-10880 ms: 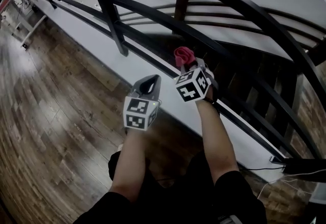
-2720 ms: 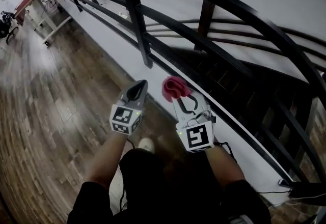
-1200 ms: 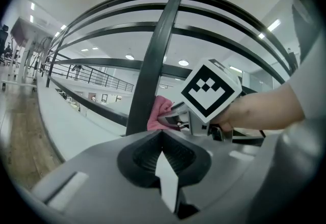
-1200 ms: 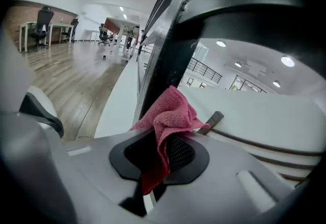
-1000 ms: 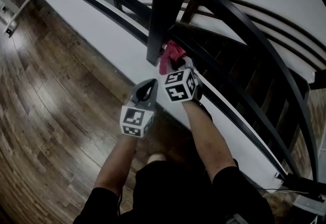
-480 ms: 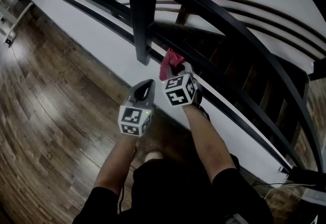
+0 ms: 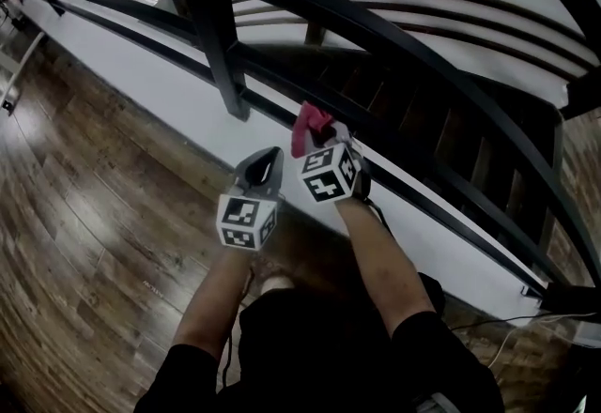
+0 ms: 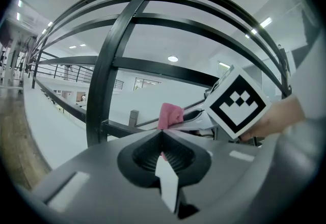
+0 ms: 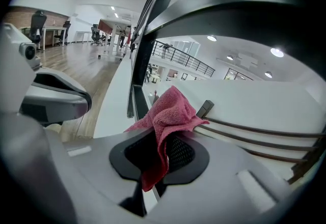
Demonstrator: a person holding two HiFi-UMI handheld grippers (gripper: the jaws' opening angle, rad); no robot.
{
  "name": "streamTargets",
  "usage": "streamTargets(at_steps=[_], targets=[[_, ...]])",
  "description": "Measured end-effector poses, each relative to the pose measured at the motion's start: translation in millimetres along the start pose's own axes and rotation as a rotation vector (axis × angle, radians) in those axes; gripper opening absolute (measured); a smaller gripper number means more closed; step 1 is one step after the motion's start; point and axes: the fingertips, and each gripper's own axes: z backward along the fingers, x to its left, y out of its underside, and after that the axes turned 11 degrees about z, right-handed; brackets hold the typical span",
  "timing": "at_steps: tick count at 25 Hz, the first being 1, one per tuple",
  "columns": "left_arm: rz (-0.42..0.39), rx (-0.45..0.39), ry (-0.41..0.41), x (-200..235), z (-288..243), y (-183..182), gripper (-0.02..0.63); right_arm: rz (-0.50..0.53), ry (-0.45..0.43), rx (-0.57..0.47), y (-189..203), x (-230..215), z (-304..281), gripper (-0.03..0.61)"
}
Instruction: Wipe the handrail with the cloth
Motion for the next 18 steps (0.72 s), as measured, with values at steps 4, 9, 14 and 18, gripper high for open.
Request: streamTargets(at_steps=[4, 9, 14, 18], targets=[[-0.004, 0.009, 0.019, -10, -4, 2, 0.0, -0.003, 0.008, 0.017, 14, -3, 10, 0.046], [-0.034, 0.029, 0.061, -38, -13, 5, 0.0, 0.014, 0.021, 0.033, 34, -13, 24, 0.046], [-0.064, 0.055, 0.096, -55, -24, 10, 0.0, 0.013, 0.035, 0.052, 56, -20, 35, 0.046], [-0.08, 0.057, 0.115, -70, -31, 12, 0.0, 0.009, 0.046, 0.059, 72, -26, 48, 0.046]])
